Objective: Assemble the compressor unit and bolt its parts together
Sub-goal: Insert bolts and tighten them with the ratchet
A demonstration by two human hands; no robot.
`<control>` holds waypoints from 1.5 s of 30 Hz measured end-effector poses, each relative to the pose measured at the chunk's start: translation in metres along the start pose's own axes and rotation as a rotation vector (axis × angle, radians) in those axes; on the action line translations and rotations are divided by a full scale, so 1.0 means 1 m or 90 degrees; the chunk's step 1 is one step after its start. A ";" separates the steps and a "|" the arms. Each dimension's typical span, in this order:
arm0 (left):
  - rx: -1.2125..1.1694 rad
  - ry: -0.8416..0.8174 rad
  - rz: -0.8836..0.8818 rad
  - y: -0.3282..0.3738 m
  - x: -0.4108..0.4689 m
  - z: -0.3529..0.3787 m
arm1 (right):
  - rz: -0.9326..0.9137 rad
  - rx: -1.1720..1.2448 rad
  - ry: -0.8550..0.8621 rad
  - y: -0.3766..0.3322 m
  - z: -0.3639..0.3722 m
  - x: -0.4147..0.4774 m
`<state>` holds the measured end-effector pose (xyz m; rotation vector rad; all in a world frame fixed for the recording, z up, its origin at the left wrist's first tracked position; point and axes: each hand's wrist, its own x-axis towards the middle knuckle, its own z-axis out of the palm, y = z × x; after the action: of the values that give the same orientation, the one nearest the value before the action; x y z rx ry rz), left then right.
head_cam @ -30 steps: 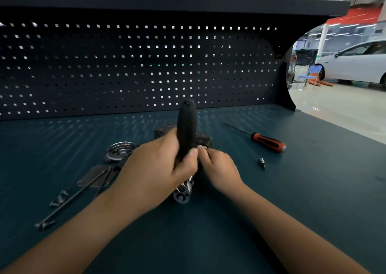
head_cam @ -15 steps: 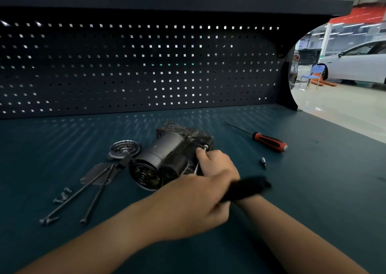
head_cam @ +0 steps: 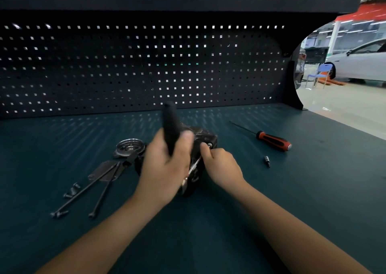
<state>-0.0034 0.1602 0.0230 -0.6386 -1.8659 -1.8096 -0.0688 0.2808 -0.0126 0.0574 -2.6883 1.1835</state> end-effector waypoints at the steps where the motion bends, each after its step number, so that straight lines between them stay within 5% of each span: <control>1: 0.051 -0.056 0.045 0.002 0.001 0.002 | -0.006 0.014 -0.012 0.002 -0.001 -0.001; 4: 0.322 -0.308 0.203 0.001 -0.005 0.006 | -0.008 0.074 -0.034 0.005 0.000 -0.002; 6: 0.587 -0.400 0.421 -0.009 -0.012 0.010 | 0.010 0.119 -0.006 0.005 0.003 -0.001; 8: 0.653 -0.429 0.484 -0.014 -0.017 0.011 | 0.009 0.164 0.009 0.007 0.004 -0.001; 9: 0.599 -0.389 0.459 -0.014 -0.017 0.011 | 0.003 0.160 -0.003 0.008 0.004 -0.002; 11: 0.278 -0.260 0.193 -0.004 -0.012 0.007 | -0.019 0.146 -0.026 0.011 0.004 -0.004; 13: -0.053 -0.005 -0.045 -0.003 -0.006 0.001 | -0.027 0.157 -0.002 0.010 0.004 -0.004; 16: -0.325 0.314 -0.212 -0.014 0.001 -0.009 | -0.016 0.182 0.009 0.008 0.007 -0.004; 18: -0.396 0.363 -0.239 -0.019 0.005 -0.009 | -0.013 0.192 0.008 0.007 0.007 -0.004; 21: -0.254 0.245 -0.119 -0.013 0.007 -0.003 | -0.002 0.206 0.026 0.005 0.007 -0.003; 24: -0.099 0.002 0.013 -0.007 0.002 0.000 | -0.015 0.215 -0.002 0.004 0.004 -0.006; 28: 0.525 -0.345 0.399 -0.015 -0.014 0.012 | -0.040 0.197 -0.049 0.001 0.002 -0.013; 31: 0.582 -0.444 0.455 -0.018 -0.020 0.023 | 0.012 0.201 0.016 0.003 0.004 -0.007; 33: 0.473 -0.373 0.368 -0.019 -0.020 0.022 | 0.021 0.190 0.021 0.004 0.003 -0.005; 36: 0.094 -0.211 0.111 -0.017 -0.023 0.016 | 0.007 0.174 -0.012 0.004 0.003 -0.003; 41: -0.394 0.274 -0.169 -0.010 0.005 0.001 | 0.023 0.210 0.020 0.001 0.006 0.005; 43: -0.465 0.304 -0.207 -0.010 0.015 -0.004 | 0.033 0.224 0.014 0.001 0.004 0.006; 45: -0.354 0.243 -0.157 -0.009 0.015 -0.002 | 0.035 0.211 0.006 0.002 0.005 0.006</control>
<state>-0.0206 0.1580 0.0253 -0.2097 -1.2327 -2.4369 -0.0758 0.2782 -0.0161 0.0266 -2.4715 1.6304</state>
